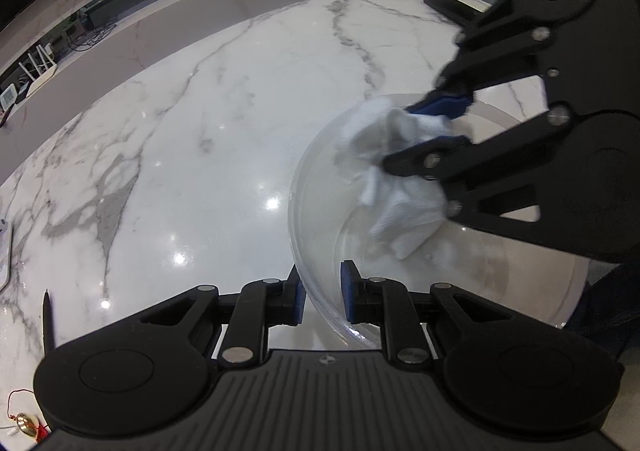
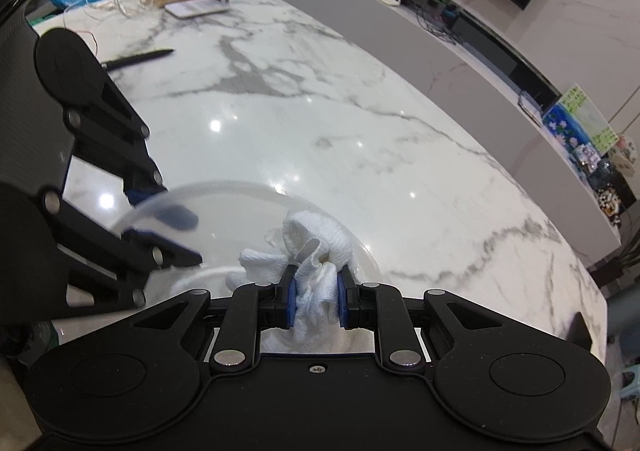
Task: Clean bowl
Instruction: 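Wipe the cloth along the bowl's inner wall with the right tool while the left holds the rim, then push the cloth down into the bowl bottom with the right tool while the left holds the rim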
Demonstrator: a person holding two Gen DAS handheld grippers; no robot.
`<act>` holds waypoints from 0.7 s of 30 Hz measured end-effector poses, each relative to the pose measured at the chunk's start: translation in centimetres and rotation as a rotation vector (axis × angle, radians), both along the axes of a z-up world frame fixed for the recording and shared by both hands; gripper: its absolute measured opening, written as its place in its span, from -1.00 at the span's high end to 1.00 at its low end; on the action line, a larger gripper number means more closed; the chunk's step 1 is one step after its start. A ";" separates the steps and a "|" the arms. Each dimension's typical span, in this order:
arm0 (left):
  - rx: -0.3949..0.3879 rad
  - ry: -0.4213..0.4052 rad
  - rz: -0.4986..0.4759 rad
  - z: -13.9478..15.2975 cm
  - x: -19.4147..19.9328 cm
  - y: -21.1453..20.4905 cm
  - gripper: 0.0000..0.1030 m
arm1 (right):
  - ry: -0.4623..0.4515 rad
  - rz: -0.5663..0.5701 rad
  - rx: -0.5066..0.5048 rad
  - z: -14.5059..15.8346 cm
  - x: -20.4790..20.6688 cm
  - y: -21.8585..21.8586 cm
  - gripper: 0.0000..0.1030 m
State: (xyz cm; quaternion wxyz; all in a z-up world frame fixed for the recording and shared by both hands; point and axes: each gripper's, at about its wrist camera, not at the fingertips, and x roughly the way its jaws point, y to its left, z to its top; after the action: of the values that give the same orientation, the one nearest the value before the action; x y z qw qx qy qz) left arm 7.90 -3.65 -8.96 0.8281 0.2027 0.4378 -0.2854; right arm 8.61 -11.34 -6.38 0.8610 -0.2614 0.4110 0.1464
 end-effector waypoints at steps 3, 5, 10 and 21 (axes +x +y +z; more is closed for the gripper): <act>0.001 -0.004 0.007 0.0 0.1 0.0 0.72 | 0.005 -0.004 -0.008 0.1 -0.5 -0.3 0.68; -0.008 -0.012 0.021 0.1 0.1 0.0 0.74 | 0.004 -0.006 -0.012 0.0 -0.7 -0.4 0.68; -0.018 -0.075 0.055 0.6 0.2 0.0 0.80 | -0.003 -0.013 -0.001 0.2 -0.8 -0.8 0.68; -0.051 -0.137 0.122 1.6 1.1 0.9 0.84 | 0.014 0.008 0.013 -0.1 -1.0 -0.4 0.67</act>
State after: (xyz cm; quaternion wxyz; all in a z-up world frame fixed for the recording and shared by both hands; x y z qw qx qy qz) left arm 8.95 -2.78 -7.37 0.8768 0.1737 0.3843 -0.2311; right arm 7.63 -11.77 -6.50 0.8592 -0.2564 0.4151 0.1541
